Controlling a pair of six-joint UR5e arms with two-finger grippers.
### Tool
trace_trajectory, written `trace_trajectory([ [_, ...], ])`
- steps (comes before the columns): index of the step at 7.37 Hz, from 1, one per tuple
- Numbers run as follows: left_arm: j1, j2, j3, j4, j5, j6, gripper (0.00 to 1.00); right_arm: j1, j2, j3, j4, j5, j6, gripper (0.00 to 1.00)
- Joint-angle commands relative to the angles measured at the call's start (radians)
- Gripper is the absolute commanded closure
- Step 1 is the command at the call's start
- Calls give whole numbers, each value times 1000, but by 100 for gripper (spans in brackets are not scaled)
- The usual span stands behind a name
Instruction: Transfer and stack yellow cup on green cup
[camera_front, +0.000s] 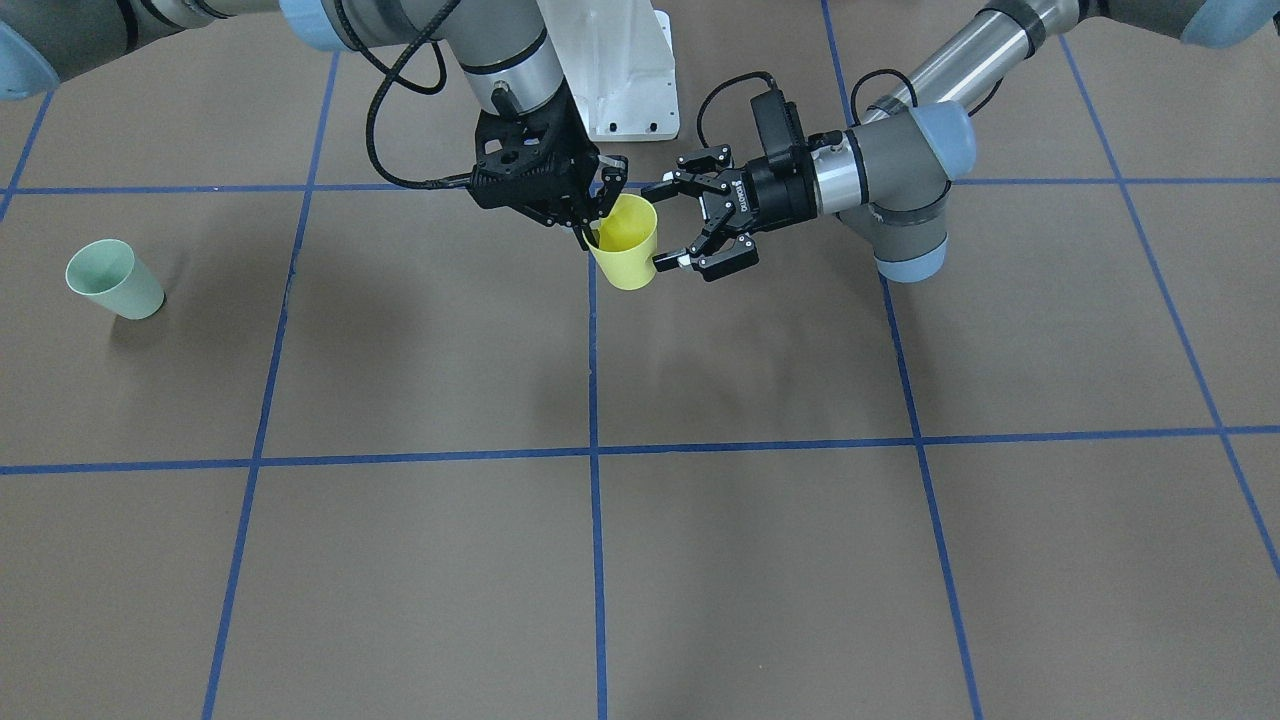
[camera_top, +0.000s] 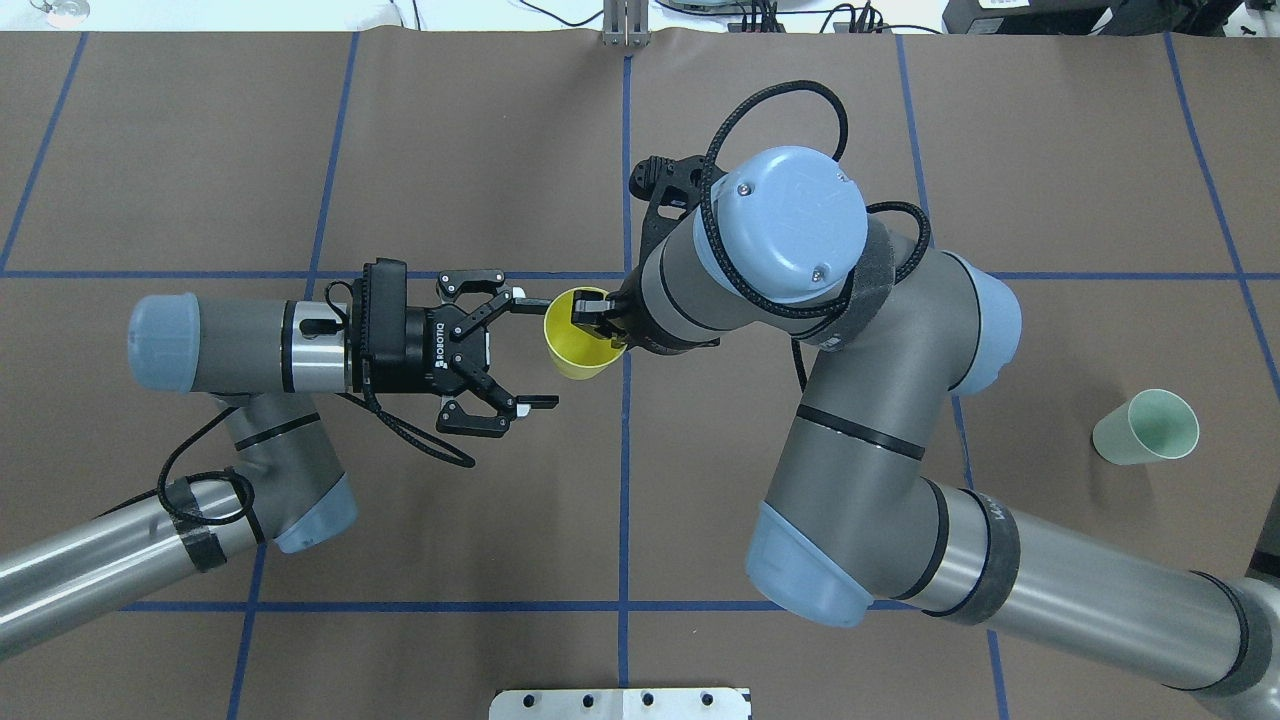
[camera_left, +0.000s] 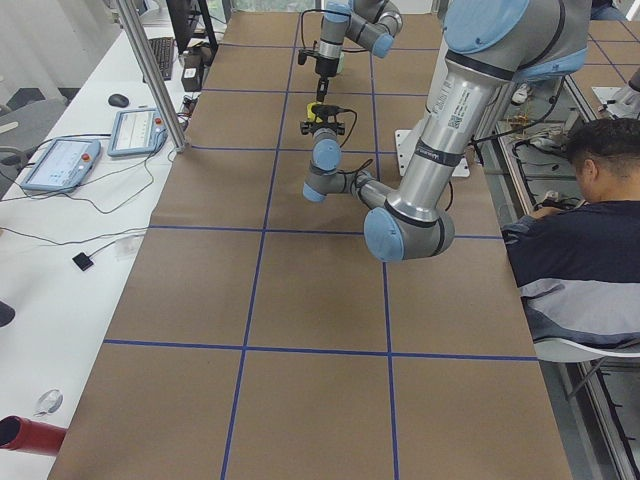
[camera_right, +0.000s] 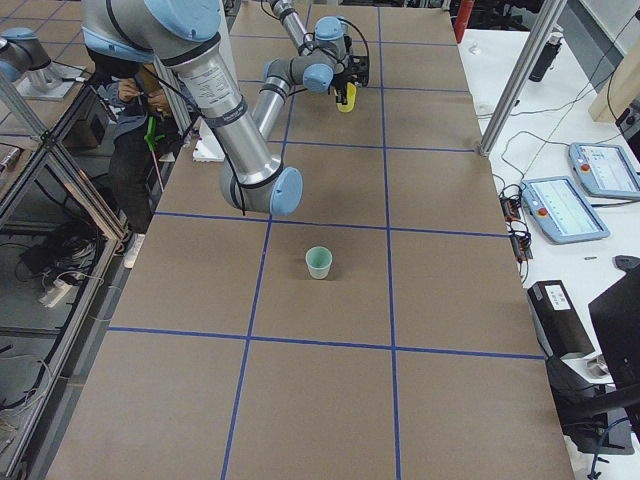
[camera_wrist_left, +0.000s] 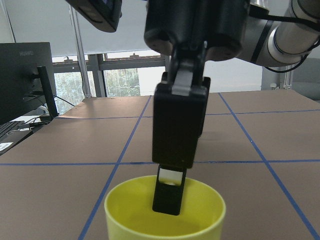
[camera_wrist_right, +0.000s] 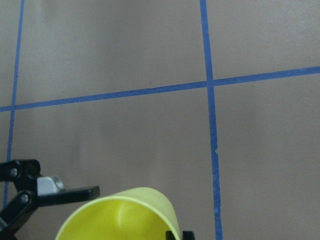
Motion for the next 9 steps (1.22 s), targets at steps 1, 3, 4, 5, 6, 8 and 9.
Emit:
trace_trajectory([
  [1, 0, 1, 1, 0, 0, -3, 0, 40, -47, 35, -1, 7, 0, 100],
  [3, 0, 1, -2, 3, 5, -18, 0, 112, -82, 46, -12, 8, -6, 100],
  [4, 0, 1, -3, 7, 6, -18, 0, 158, -90, 43, -41, 8, -12, 100],
  [5, -1, -1, -3, 10, 11, -18, 0, 211, -94, 43, -85, 14, -65, 100],
  [6, -3, -1, -3, 15, 12, -18, 0, 276, -102, 40, -128, 48, -140, 100],
  [8, -9, -1, -3, 26, 37, -20, 0, 421, -175, 36, -165, 150, -359, 100],
  [9, -17, -1, -7, 49, 41, -23, 0, 491, -224, 33, -165, 219, -482, 100],
])
